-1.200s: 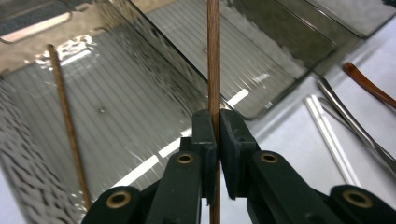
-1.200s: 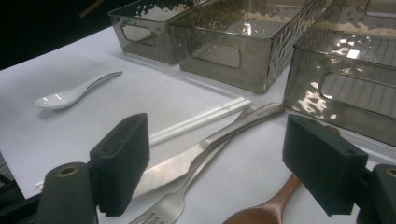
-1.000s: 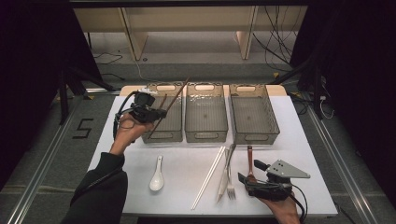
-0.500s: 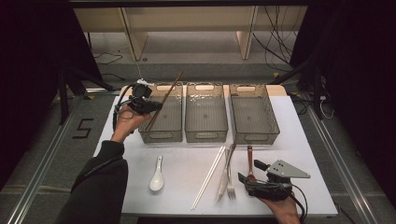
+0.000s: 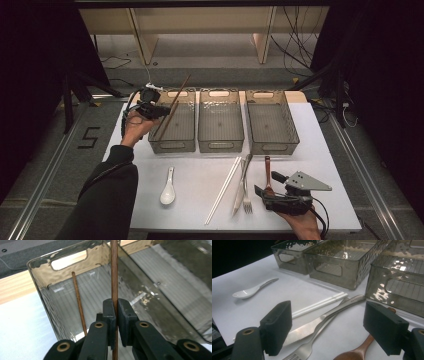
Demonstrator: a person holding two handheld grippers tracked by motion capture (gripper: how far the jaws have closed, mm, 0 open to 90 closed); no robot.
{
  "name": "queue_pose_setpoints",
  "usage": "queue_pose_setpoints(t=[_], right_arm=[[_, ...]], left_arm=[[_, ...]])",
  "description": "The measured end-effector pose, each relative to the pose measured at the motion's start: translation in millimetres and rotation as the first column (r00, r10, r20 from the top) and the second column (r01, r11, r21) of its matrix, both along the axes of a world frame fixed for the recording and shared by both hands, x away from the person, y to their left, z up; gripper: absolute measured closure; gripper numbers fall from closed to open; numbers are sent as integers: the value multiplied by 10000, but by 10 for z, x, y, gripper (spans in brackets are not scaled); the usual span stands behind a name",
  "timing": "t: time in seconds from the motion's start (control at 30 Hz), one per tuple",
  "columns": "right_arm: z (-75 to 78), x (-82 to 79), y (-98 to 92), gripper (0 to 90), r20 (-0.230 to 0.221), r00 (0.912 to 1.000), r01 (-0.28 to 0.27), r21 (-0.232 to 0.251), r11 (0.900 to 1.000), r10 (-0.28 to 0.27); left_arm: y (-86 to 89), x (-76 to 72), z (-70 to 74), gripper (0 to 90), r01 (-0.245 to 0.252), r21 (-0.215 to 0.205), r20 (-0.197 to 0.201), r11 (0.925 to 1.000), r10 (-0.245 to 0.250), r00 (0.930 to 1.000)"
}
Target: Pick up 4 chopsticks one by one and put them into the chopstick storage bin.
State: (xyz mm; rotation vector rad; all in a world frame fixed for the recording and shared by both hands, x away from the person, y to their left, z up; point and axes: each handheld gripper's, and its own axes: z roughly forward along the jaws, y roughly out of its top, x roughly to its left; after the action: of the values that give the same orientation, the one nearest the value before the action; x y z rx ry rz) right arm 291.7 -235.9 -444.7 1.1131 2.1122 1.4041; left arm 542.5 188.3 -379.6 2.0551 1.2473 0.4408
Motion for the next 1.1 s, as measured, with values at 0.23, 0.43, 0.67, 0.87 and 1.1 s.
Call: queue_pose_setpoints(t=[0.23,0.43,0.67,0.87,1.1], right_arm=[[-3,3,-8,237,7,10000,9,15,10000,-9],[-2,0,-1,237,-5,10000,2,-2,10000,-2],[-2,0,-3,238,-13,10000,-4,3,10000,4],[0,-1,-4,238,-3,10000,0,11,10000,0],[1,-2,-4,238,4,10000,6,11,10000,-6]], left_arm=[[4,17,-75,843,-99,92,-64,9999,100,9999],[8,24,-109,843,-197,27,-92,9998,197,9998],[13,44,-179,842,-352,9,-314,9994,352,9989],[0,55,-244,837,-424,73,-533,9991,427,9977],[16,37,-218,670,-755,-160,-570,9970,745,9956]])
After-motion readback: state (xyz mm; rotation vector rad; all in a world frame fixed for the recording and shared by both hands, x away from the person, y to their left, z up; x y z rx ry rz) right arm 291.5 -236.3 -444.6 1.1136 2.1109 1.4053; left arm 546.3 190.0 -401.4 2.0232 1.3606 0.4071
